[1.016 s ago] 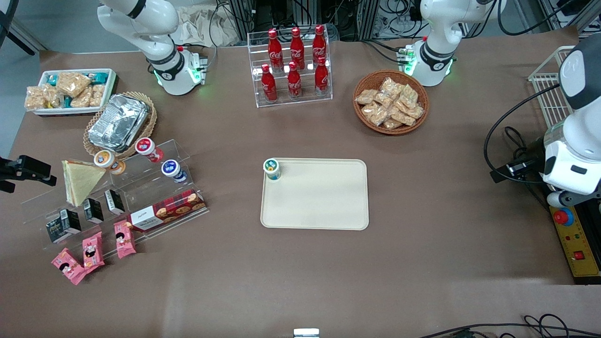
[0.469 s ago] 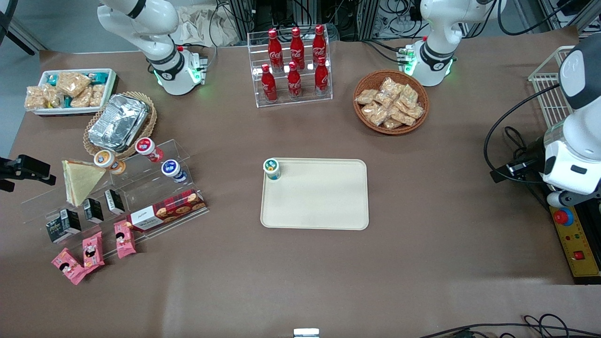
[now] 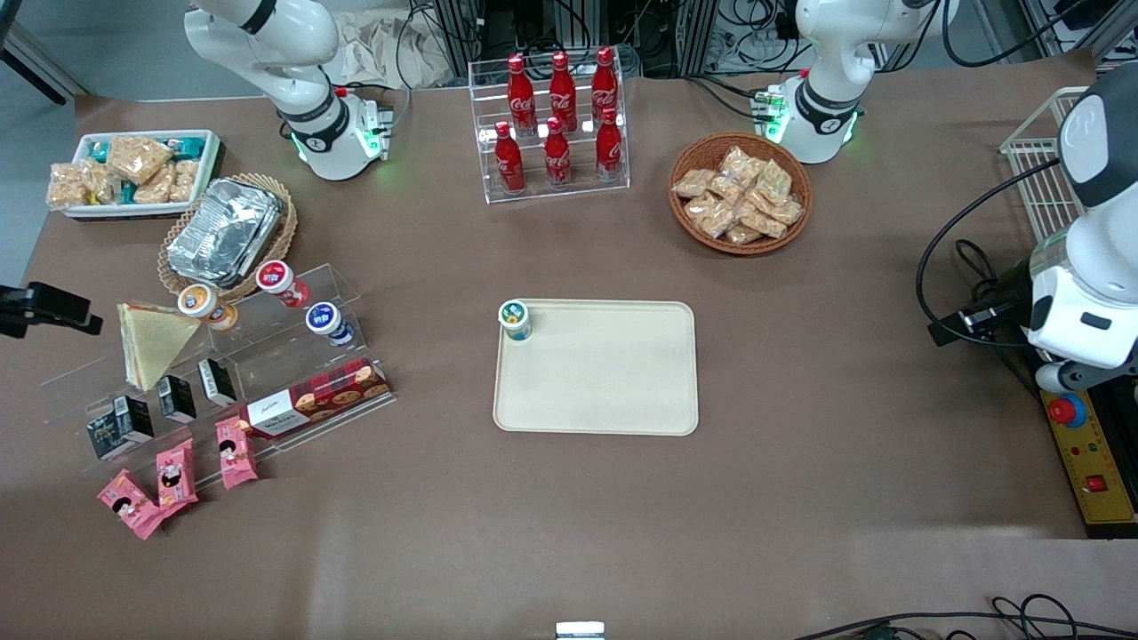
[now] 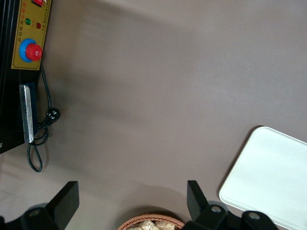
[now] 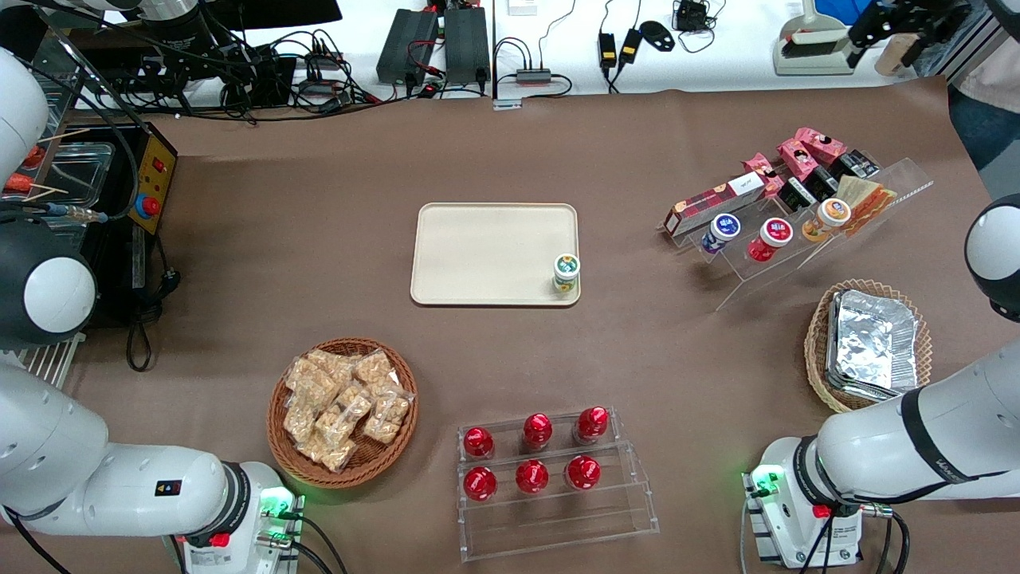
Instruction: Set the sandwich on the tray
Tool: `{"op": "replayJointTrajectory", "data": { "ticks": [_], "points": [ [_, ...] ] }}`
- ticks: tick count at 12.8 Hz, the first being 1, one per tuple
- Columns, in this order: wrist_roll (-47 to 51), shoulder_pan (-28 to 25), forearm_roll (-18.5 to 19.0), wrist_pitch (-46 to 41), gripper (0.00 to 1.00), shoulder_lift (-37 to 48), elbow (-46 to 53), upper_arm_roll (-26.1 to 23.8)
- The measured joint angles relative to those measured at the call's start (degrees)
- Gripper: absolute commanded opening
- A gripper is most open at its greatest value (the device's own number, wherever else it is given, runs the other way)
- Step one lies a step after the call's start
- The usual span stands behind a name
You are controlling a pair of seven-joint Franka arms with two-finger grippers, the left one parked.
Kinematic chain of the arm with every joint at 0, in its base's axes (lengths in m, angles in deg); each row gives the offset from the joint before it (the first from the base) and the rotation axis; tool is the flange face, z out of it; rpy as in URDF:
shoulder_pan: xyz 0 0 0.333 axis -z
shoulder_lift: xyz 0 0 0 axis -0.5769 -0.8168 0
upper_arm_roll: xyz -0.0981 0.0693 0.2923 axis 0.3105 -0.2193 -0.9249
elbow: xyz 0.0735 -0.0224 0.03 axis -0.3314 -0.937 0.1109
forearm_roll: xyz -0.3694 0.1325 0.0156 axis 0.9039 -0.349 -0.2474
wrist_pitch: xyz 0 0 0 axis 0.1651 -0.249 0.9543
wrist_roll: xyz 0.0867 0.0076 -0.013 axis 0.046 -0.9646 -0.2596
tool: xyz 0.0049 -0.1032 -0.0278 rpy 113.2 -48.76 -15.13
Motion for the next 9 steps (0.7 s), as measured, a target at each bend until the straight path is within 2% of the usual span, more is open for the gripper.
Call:
{"op": "replayJointTrajectory", "data": {
  "ticks": [4,9],
  "points": [
    [3.5,0.4,-0.3,-0.5,0.98,1.1,-1.8,6.5],
    [12.6,0.4,-1.5,0.9,0.98,1.4,-6.6,11.3]
  ]
}}
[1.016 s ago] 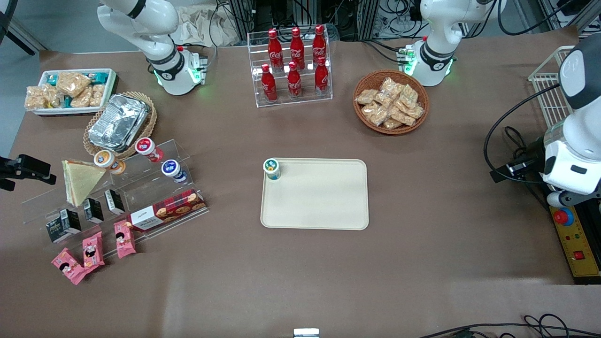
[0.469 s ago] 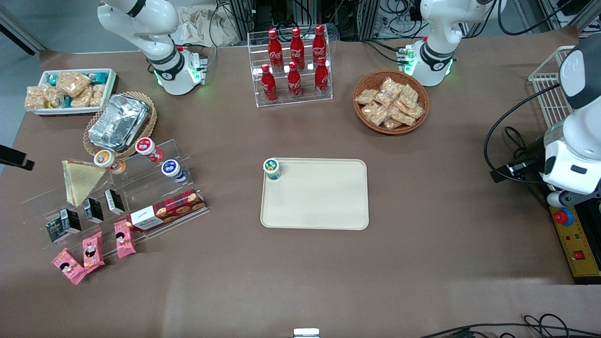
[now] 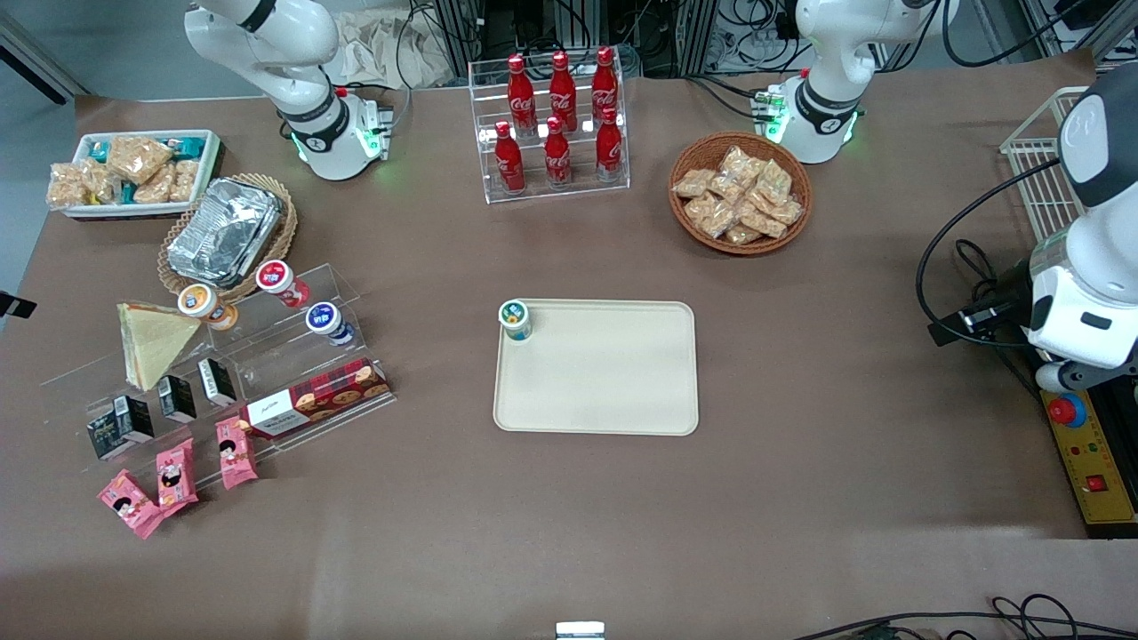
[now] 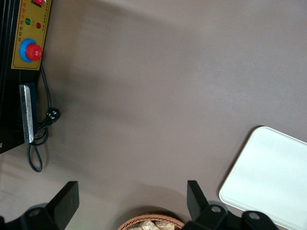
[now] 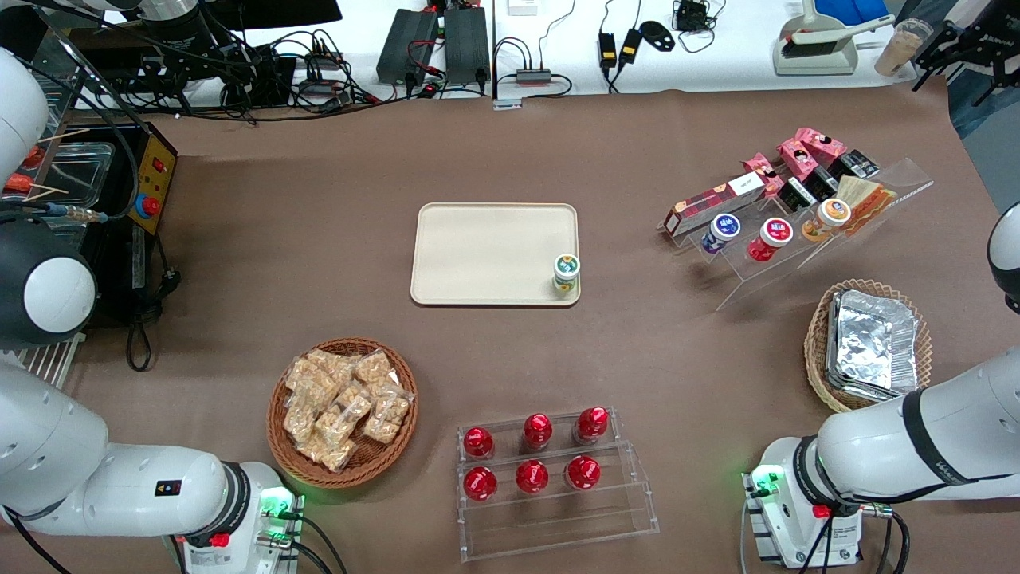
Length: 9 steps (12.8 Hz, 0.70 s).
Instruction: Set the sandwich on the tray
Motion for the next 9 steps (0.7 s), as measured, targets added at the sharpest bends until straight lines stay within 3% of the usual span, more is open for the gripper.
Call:
{"op": "replayJointTrajectory", "data": {
  "ticks": [4,9],
  "points": [
    [0.2,0.0,-0.6,11.8,0.98,5.7,-15.1,1.8],
    [0.9,-0.8,-0.6,18.1,0.98,8.2,-23.3,1.3]
  ]
}}
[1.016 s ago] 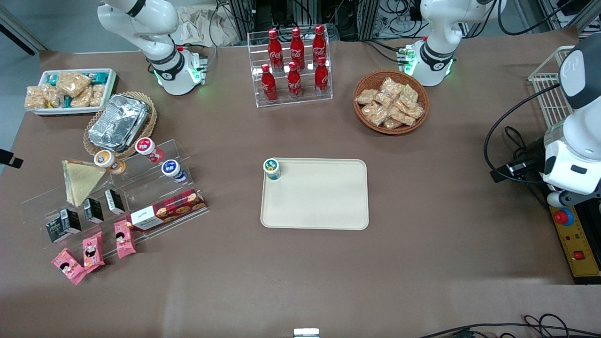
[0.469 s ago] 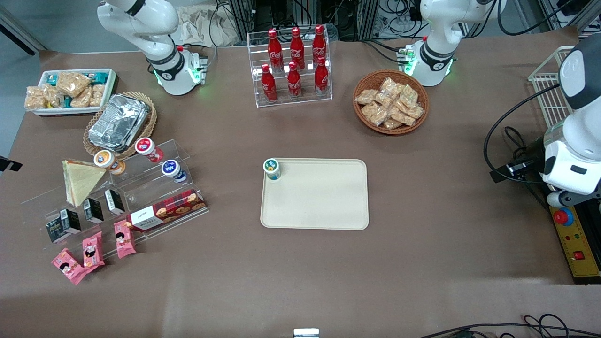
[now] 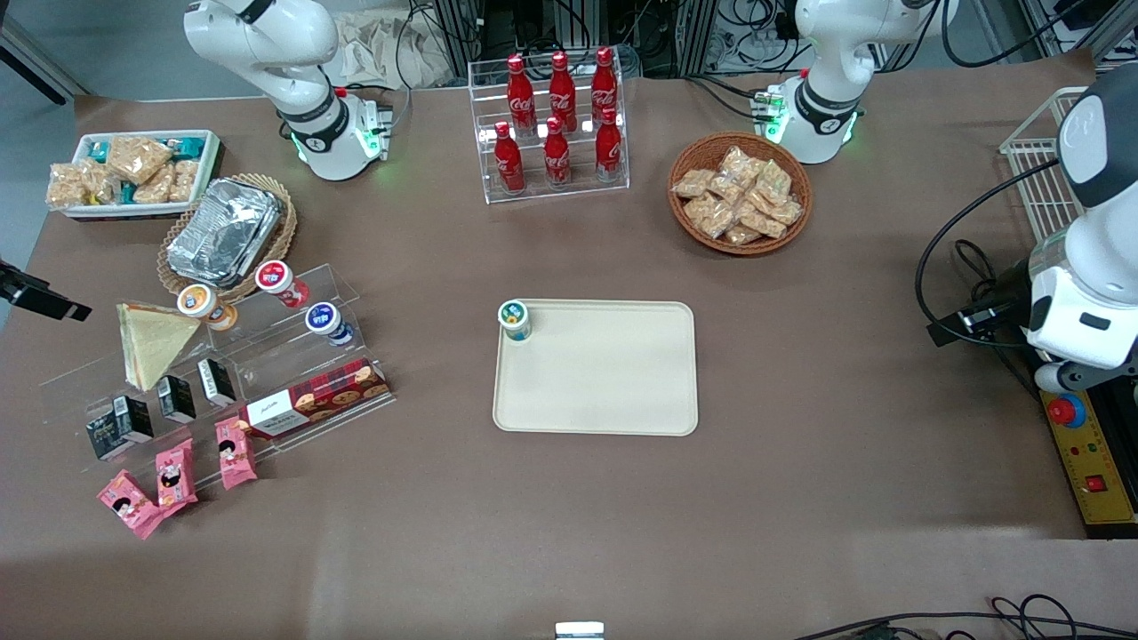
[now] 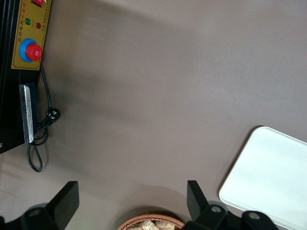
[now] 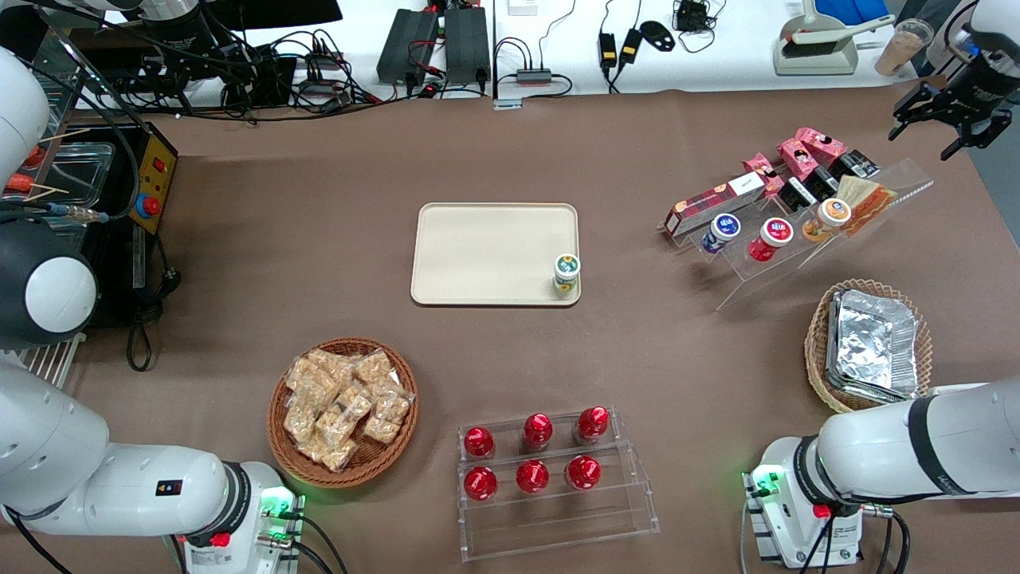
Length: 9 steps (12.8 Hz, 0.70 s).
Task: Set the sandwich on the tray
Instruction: 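Lower the right gripper onto the wrapped sandwich in the acrylic rack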
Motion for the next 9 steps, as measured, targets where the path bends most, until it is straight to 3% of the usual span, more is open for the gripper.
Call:
{"op": "replayJointTrajectory", "data": {
  "ticks": [9],
  "points": [
    [0.2,0.0,0.0,13.7,0.98,0.0,-11.9,0.0]
  ]
}}
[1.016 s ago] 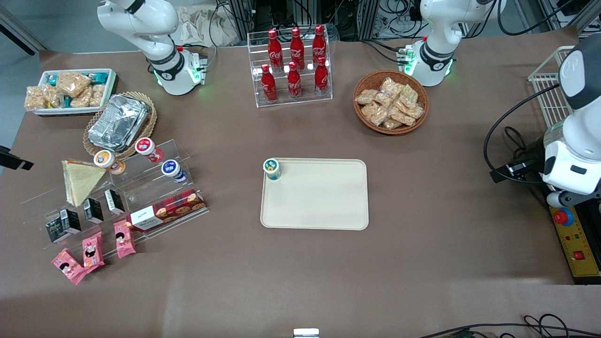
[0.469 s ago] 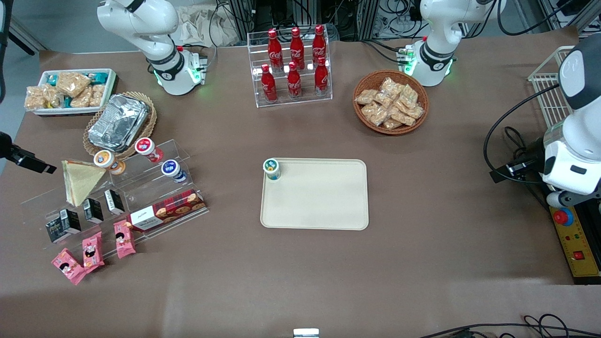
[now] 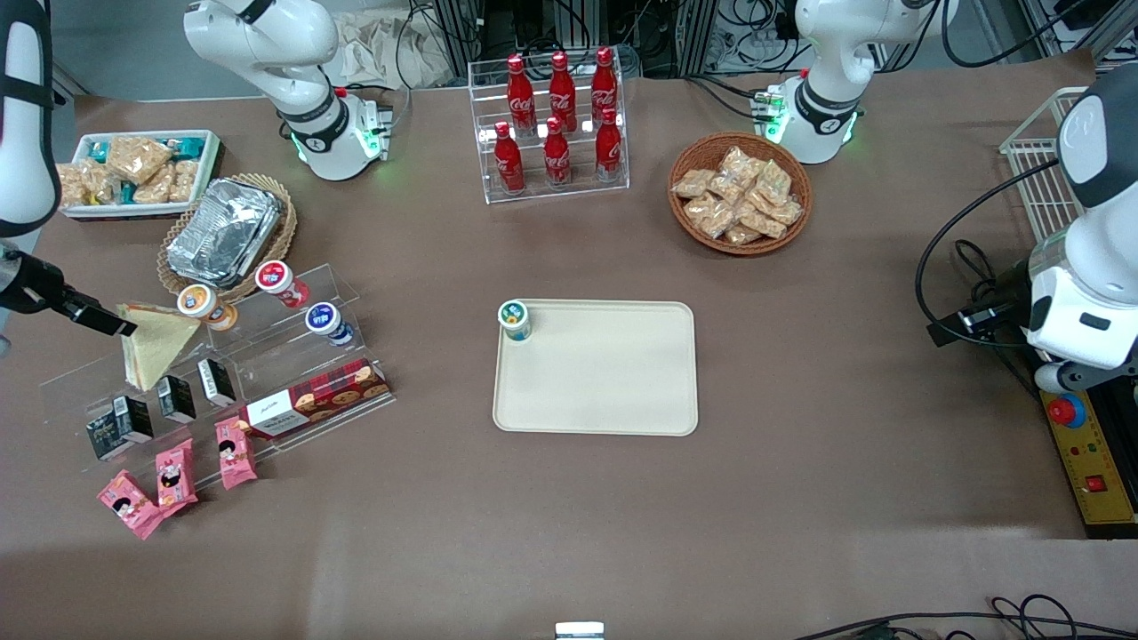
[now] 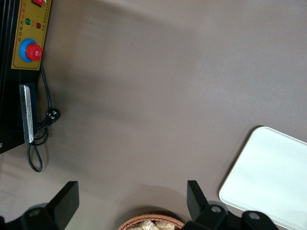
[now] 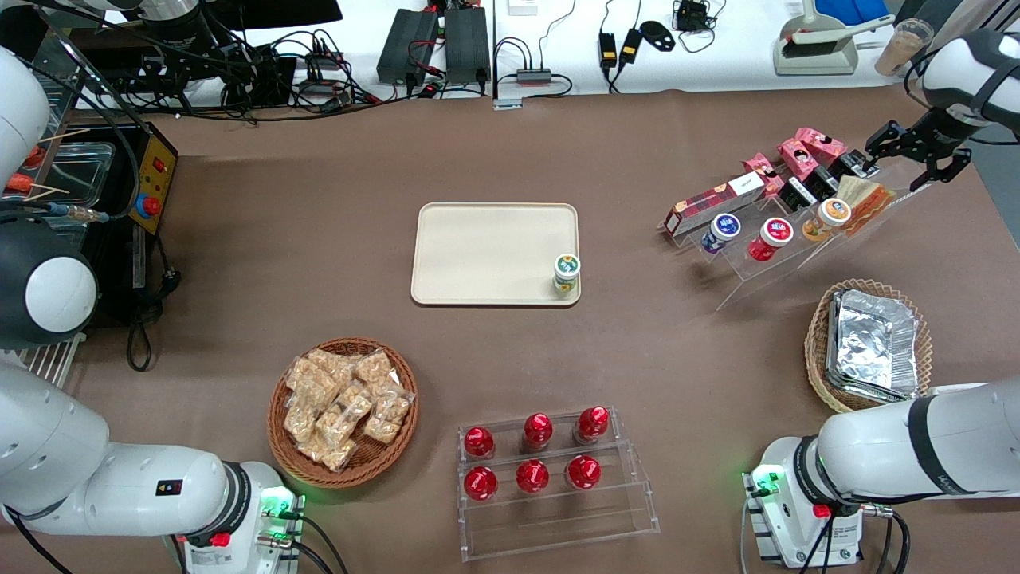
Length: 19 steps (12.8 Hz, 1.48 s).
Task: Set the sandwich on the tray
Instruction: 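Lower the right gripper onto the wrapped sandwich in the acrylic rack, then close the right gripper on the sandwich and lift it from the rack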
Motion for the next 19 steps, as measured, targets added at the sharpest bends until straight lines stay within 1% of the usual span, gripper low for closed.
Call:
{"op": "replayJointTrajectory", "data": {
  "ticks": [3,11,12,13,14,17,19],
  "points": [
    [0.0,0.0,0.0,4.1,0.98,0.0,-3.2,0.0],
    [0.1,-1.2,-0.1,9.6,0.98,-0.7,-6.6,-0.1],
    [0.0,-1.2,-0.1,9.9,0.96,-0.9,-6.9,-0.1],
    [-0.1,-1.2,-0.1,10.0,0.85,-1.0,-6.9,-0.1],
    [-0.4,-1.2,-0.1,10.0,0.78,-1.1,-6.9,0.0],
    [-2.3,-1.1,-0.1,10.1,0.48,-1.1,-6.9,0.0],
    [-3.5,-1.1,-0.1,10.1,0.46,-1.1,-6.9,0.1]
  ]
}}
